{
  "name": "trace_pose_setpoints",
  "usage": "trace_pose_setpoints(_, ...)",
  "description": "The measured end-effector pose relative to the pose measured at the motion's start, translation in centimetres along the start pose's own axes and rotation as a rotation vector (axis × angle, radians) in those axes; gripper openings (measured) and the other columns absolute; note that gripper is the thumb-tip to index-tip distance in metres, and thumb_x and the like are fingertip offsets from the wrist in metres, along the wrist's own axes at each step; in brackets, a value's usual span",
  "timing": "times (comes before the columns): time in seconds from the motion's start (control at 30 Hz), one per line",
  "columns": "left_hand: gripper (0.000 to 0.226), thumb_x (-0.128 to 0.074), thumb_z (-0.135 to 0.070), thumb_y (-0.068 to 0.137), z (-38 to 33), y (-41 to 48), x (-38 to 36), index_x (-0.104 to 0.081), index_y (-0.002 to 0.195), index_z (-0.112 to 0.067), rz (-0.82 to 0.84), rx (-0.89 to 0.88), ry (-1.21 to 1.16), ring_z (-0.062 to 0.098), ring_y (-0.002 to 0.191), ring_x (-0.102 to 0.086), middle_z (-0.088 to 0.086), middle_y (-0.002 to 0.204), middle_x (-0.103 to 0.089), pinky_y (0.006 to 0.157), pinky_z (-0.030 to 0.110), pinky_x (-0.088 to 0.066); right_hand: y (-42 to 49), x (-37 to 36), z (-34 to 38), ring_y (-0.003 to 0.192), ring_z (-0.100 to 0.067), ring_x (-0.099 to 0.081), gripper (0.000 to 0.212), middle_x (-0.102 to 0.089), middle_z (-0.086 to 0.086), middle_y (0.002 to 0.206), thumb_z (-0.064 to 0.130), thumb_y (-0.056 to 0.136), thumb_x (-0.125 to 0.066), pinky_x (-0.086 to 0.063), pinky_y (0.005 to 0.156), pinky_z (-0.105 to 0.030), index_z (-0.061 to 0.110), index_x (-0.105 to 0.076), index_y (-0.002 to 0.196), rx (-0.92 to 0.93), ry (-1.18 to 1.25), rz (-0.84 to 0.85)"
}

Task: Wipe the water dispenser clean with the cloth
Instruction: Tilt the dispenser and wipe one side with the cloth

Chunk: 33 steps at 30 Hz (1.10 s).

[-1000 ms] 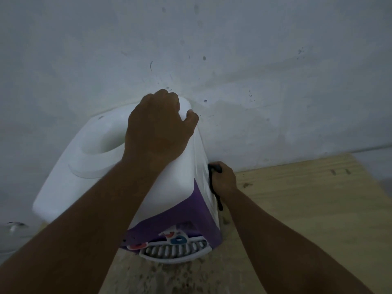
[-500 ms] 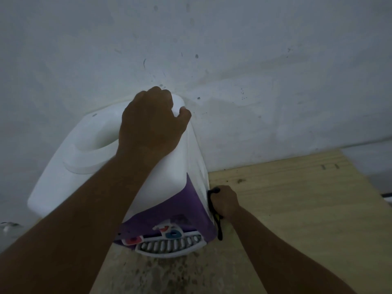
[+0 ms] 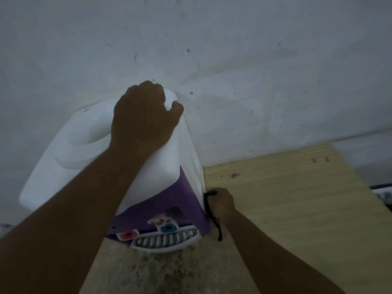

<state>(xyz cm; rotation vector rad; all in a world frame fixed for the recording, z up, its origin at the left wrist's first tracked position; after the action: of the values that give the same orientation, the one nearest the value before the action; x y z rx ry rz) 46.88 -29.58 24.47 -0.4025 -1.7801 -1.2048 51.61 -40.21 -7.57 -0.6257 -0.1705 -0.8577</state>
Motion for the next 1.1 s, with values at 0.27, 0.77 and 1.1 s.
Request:
trace_pose_setpoints(0.27,0.029,-0.055,-0.043,0.084,-0.1,0.1,0.1,-0.052,0.074,-0.016,-0.015,-0.023,0.004,0.020,0.078,-0.048,-0.001,0.081,-0.056,0.071,0.032,-0.037,5.3,-0.1,3.2,0.091,-0.025,-0.066,0.022,-0.070,-0.008,0.094,0.007,0.089,-0.049,-0.039,0.063,-0.020,0.005,-0.071,0.087,0.128,0.005,-0.047)
trace_pose_setpoints(0.77,0.028,-0.055,-0.042,0.085,-0.2,0.0,0.1,-0.054,0.076,-0.015,-0.018,-0.011,0.004,0.020,0.080,-0.049,0.000,0.085,-0.059,0.070,0.031,-0.037,-0.3,2.0,7.5,0.092,-0.007,-0.066,0.025,-0.072,0.004,0.102,0.003,0.094,-0.054,-0.055,0.083,-0.021,0.014,-0.074,0.105,0.331,0.645,-0.128)
trace_pose_setpoints(1.1,0.027,-0.054,-0.042,0.084,-0.3,0.0,0.1,-0.055,0.078,-0.015,-0.013,-0.010,0.015,0.020,0.081,-0.048,0.001,0.086,-0.059,0.072,0.033,-0.037,-2.2,0.8,4.6,0.102,-0.002,-0.063,0.041,-0.069,0.008,0.111,-0.007,0.086,-0.056,-0.051,0.094,-0.022,0.017,-0.071,0.115,0.571,0.361,-0.224)
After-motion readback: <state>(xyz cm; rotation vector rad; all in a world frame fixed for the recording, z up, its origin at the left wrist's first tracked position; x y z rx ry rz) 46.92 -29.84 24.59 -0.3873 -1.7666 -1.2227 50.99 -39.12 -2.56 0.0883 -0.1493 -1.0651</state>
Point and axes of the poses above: each hand's wrist, its own y-axis towards the middle knuckle, its own x-axis out of the back of the hand, z = x × y, the point moved 5 cm from there along y, towards the middle knuckle
